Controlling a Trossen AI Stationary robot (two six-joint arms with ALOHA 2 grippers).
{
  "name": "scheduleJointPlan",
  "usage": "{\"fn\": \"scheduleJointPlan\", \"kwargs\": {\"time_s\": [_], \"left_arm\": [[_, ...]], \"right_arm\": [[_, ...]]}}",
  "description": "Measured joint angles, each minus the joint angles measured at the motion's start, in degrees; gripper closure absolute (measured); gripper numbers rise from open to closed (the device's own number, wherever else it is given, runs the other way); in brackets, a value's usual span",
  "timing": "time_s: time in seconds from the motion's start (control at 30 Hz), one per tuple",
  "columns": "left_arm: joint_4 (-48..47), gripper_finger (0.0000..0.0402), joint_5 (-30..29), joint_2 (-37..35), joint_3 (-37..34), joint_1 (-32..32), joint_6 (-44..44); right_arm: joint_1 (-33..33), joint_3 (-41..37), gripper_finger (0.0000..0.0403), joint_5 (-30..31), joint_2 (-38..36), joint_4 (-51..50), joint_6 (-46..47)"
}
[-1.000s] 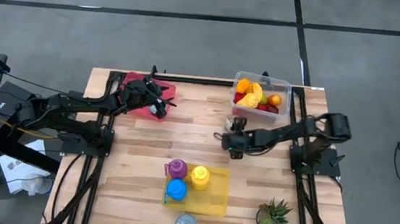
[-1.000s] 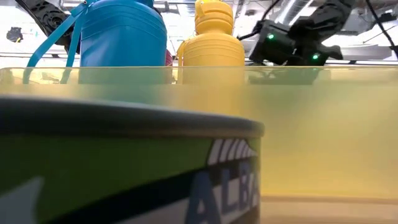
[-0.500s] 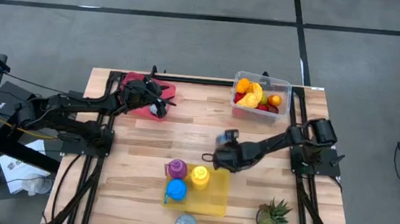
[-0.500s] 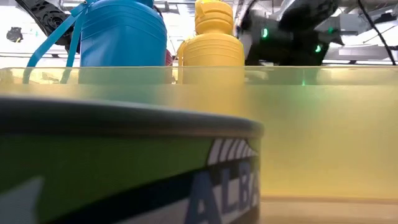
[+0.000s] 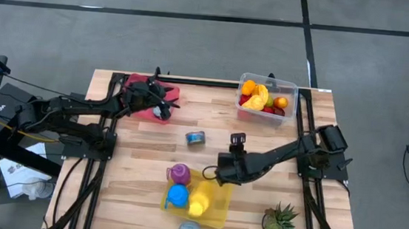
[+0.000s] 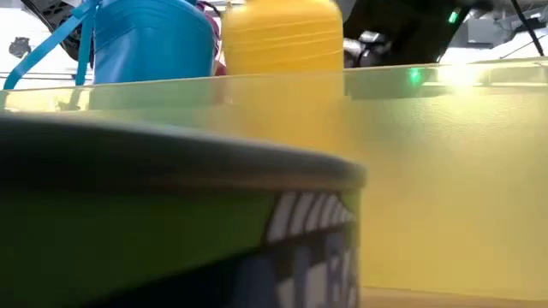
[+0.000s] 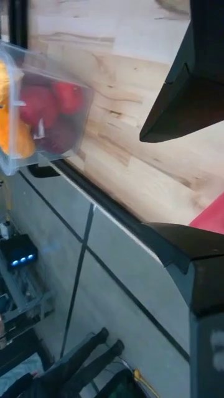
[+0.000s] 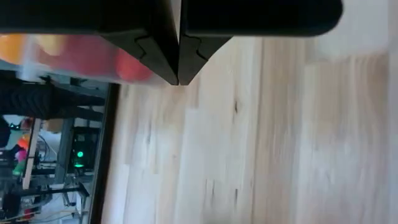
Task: Pick & Place Food Item
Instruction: Put the blue pink tuna can into the red bin
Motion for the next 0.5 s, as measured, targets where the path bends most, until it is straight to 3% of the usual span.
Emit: {"fn": "scheduleJointPlan", "kwargs": {"time_s": [0.2, 0.37, 0.5], "left_arm": [[-2.1, 0.0187, 0.1, 0.0, 0.0, -0.9, -0.2], [-8.6, 0.0194, 6.0, 0.0, 0.0, -1.0, -2.8], [-10.8, 0.0205, 11.0, 0.0, 0.0, -1.2, -4.5]], "right_arm": [[-1.1, 5.5, 0.0402, -3.7, -2.5, -6.4, -1.7], [-4.9, 6.2, 0.0402, -14.7, -8.0, -6.2, -2.4], [-7.6, 6.2, 0.0401, -18.6, -12.6, -3.0, -3.1]]}}
